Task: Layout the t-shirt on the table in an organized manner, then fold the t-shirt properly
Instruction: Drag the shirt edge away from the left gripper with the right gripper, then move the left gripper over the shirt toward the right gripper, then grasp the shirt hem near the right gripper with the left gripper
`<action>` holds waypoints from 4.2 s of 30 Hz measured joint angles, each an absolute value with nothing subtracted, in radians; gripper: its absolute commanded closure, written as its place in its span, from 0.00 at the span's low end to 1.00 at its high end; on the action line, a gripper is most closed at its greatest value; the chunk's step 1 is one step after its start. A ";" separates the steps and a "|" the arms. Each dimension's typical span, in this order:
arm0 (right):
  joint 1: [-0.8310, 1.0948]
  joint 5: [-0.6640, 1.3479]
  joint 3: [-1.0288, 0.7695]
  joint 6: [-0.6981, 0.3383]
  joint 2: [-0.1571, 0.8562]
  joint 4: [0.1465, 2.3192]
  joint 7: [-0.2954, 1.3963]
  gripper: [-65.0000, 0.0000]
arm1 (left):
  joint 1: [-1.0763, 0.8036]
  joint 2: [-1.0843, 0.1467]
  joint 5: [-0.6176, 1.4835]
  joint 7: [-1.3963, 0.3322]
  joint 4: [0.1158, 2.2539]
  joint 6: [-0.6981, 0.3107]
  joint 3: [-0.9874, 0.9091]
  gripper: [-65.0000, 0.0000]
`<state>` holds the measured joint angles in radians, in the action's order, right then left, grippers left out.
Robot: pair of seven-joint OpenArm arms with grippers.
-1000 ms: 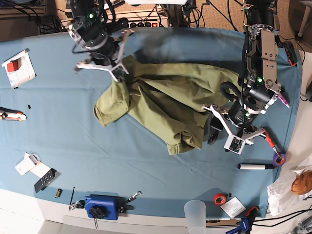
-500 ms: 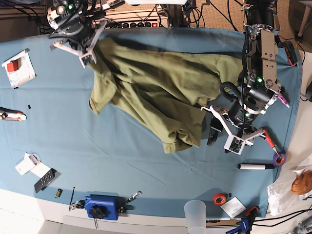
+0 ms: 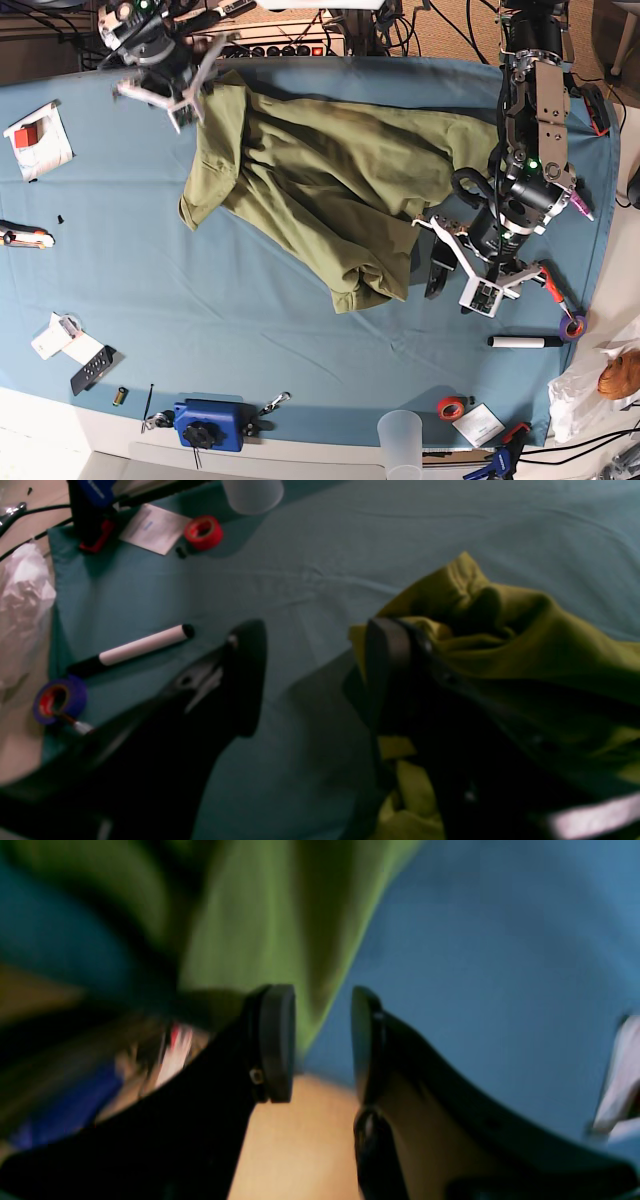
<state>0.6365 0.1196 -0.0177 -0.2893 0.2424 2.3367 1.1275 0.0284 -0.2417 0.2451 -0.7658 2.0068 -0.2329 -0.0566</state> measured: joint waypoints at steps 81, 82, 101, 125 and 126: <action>0.618 0.069 -0.207 -0.206 0.235 2.271 1.215 0.74 | 0.060 -0.247 0.326 -0.701 1.891 -0.551 0.260 0.51; 0.618 0.069 -0.207 -0.206 0.235 2.271 1.215 0.74 | 0.074 -0.247 0.325 -0.701 1.891 -0.551 0.283 0.51; 0.618 0.069 -0.207 -0.206 0.235 2.271 1.211 0.74 | 0.260 -0.193 0.142 -0.697 1.699 -0.398 0.537 0.83; 0.618 0.069 -0.207 -0.206 0.235 2.271 1.211 0.74 | 0.487 0.108 0.093 -0.570 1.429 -0.319 0.538 0.64; 0.618 0.069 -0.207 -0.206 0.235 2.271 1.211 0.74 | 0.492 0.108 0.094 -0.588 1.420 -0.315 0.538 0.55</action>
